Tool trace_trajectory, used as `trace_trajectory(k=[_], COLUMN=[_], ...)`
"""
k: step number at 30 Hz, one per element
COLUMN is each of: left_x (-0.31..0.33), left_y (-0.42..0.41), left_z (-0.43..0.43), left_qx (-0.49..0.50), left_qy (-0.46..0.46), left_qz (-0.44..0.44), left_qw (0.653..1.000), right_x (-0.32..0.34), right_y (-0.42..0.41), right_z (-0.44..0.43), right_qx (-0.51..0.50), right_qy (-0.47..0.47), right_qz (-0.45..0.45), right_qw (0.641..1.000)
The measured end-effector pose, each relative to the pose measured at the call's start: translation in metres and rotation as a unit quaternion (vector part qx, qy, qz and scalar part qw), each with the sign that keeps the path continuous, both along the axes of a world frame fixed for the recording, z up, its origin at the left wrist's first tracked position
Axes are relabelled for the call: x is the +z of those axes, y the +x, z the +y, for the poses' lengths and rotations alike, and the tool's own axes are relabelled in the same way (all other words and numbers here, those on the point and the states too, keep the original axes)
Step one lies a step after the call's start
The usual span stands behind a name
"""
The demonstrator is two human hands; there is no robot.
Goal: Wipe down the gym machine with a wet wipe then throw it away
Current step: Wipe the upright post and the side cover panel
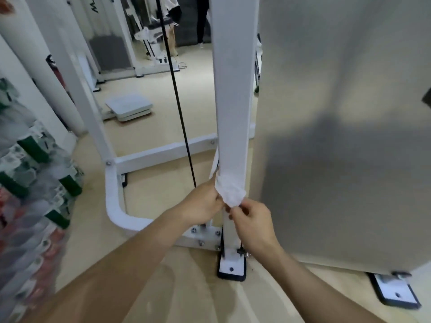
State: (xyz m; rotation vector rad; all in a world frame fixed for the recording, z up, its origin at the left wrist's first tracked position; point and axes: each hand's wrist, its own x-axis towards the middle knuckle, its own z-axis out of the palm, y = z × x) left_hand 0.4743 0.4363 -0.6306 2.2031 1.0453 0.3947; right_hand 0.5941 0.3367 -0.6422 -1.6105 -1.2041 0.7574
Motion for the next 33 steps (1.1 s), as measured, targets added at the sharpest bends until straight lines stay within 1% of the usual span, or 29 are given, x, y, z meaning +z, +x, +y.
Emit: trace_trajectory(k=[2, 3, 5, 8, 10, 11, 12, 14, 16, 18, 19, 20, 22, 23, 24, 25, 26, 27, 28, 29, 31, 33], left_x=[-0.03, -0.046, -0.079, -0.115, -0.135, -0.145, -0.151, -0.161, -0.165, -0.161, -0.158, -0.153, -0.144, -0.141, -0.141, -0.144, -0.148, -0.156, -0.163, -0.175, -0.2, -0.215], left_y=[0.001, 0.001, 0.001, -0.001, -0.002, -0.003, -0.006, -0.009, -0.01, -0.007, -0.003, 0.0, 0.005, 0.006, 0.005, 0.003, 0.001, -0.002, -0.005, -0.006, -0.004, 0.0], left_z=[-0.001, -0.001, 0.001, -0.003, -0.007, -0.007, -0.006, 0.0, 0.006, 0.009, 0.011, 0.012, 0.013, 0.012, 0.01, 0.008, 0.005, 0.003, 0.0, 0.0, 0.004, 0.008], left_qx=[0.003, 0.002, -0.026, -0.02, -0.019, -0.028, -0.037, -0.056, -0.073, -0.07, -0.062, -0.052, -0.046, -0.055, -0.065, -0.068, -0.06, -0.046, -0.031, -0.025, -0.037, -0.042], left_qy=[-0.042, -0.054, -0.066, -0.135, -0.15, -0.15, -0.15, -0.18, -0.191, -0.162, -0.148, -0.139, -0.139, -0.162, -0.219, -0.294, -0.354, -0.391, -0.4, -0.373, -0.278, -0.164], left_qz=[0.01, 0.017, 0.034, 0.046, 0.066, 0.08, 0.088, 0.087, 0.09, 0.084, 0.058, 0.008, -0.115, -0.174, -0.238, -0.295, -0.333, -0.349, -0.336, -0.287, -0.159, -0.057], left_qw=[0.999, 0.998, 0.997, 0.99, 0.986, 0.985, 0.984, 0.978, 0.975, 0.981, 0.985, 0.989, 0.983, 0.97, 0.944, 0.907, 0.872, 0.851, 0.852, 0.882, 0.947, 0.984], right_x=[-0.014, -0.022, -0.038, -0.059, -0.069, -0.073, -0.078, -0.089, -0.1, -0.106, -0.105, -0.104, -0.102, -0.102, -0.103, -0.107, -0.112, -0.118, -0.123, -0.129, -0.137, -0.141], right_y=[-0.012, -0.016, -0.024, -0.03, -0.035, -0.039, -0.044, -0.055, -0.062, -0.065, -0.065, -0.063, -0.058, -0.056, -0.054, -0.054, -0.053, -0.052, -0.051, -0.05, -0.046, -0.042], right_z=[0.0, -0.002, -0.01, -0.023, -0.024, -0.022, -0.019, -0.012, -0.003, 0.004, 0.008, 0.01, 0.014, 0.017, 0.018, 0.019, 0.019, 0.019, 0.018, 0.018, 0.02, 0.024], right_qx=[-0.064, -0.077, -0.078, -0.082, -0.104, -0.111, -0.111, -0.127, -0.177, -0.231, -0.251, -0.263, -0.282, -0.286, -0.29, -0.294, -0.3, -0.309, -0.32, -0.332, -0.347, -0.351], right_qy=[-0.035, -0.064, -0.13, -0.185, -0.204, -0.218, -0.231, -0.244, -0.231, -0.211, -0.194, -0.175, -0.145, -0.139, -0.14, -0.148, -0.16, -0.171, -0.18, -0.187, -0.203, -0.225], right_qz=[0.128, 0.191, 0.31, 0.43, 0.474, 0.463, 0.435, 0.372, 0.319, 0.26, 0.243, 0.235, 0.223, 0.222, 0.226, 0.232, 0.242, 0.254, 0.269, 0.282, 0.293, 0.288], right_qw=[0.989, 0.976, 0.939, 0.88, 0.85, 0.852, 0.863, 0.886, 0.902, 0.913, 0.917, 0.919, 0.922, 0.922, 0.919, 0.915, 0.909, 0.901, 0.89, 0.881, 0.867, 0.862])
